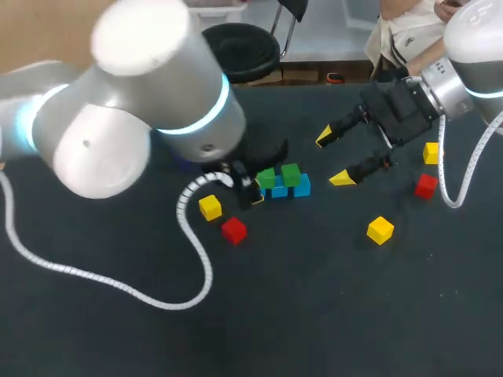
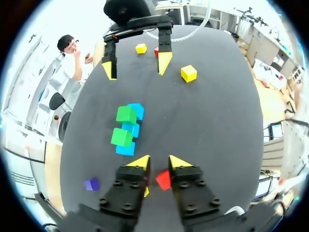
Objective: Place the blue cubes, place green cubes on the blue cubes, place the yellow cubes on the green cubes, then place the red cubes on the yellow cubes, and place purple cube on the red cubes.
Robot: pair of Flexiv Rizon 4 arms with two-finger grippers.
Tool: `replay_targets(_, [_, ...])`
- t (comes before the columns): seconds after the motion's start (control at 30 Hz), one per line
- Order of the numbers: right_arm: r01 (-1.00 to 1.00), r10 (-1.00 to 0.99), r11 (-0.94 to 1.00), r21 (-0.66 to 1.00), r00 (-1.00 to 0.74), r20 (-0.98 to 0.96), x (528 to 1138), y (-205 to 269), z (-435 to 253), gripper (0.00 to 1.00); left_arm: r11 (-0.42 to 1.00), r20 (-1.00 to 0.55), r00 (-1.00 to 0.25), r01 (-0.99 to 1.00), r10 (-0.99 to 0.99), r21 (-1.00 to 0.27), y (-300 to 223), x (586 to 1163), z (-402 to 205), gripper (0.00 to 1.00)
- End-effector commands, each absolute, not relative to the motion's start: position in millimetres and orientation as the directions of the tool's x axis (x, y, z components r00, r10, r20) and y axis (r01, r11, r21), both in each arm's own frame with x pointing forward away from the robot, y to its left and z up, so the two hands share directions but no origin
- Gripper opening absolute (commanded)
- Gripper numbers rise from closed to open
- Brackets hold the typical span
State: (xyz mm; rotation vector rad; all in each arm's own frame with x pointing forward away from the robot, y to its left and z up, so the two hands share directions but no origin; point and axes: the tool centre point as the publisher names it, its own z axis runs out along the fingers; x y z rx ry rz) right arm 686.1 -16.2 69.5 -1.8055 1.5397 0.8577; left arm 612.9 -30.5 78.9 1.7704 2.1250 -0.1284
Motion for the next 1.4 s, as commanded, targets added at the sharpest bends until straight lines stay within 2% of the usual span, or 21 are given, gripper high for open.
replay_targets(0.03, [-0.989, -0.594, -0.139, -0.04, 0.116, -0.796, 686, -16, 69, 1.0, 0.182, -0.392, -0.112, 0.973, 0.913, 0.144, -10, 612, 88, 1.0])
replay_targets(0.37, [-0.989, -0.594, -0.139, -0.04, 0.116, -0.796, 686, -16, 69, 1.0, 0.08, -0.421, -0.033, 0.992, 0.907, 0.094, -2, 631, 101, 1.0])
replay_targets(0.87, [-0.989, -0.594, -0.139, -0.04, 0.116, -0.796, 686, -16, 69, 1.0, 0.083, -0.493, -0.09, 0.996, 0.865, -0.037, 22, 658, 71, 1.0])
replay_targets(0.93, [-0.989, -0.594, -0.139, -0.04, 0.116, -0.796, 686, -16, 69, 1.0, 0.115, -0.554, -0.141, 0.99, 0.82, -0.081, 28, 665, 64, 1.0])
replay_targets(1.07, [-0.989, -0.594, -0.139, -0.04, 0.116, -0.796, 686, -16, 69, 1.0, 0.143, -0.575, -0.176, 0.984, 0.799, -0.103, 29, 673, 59, 1.0])
replay_targets(1.4, [-0.989, -0.594, -0.139, -0.04, 0.116, -0.796, 686, -16, 69, 1.0, 0.118, -0.575, -0.146, 0.989, 0.805, -0.086, 21, 681, 66, 1.0])
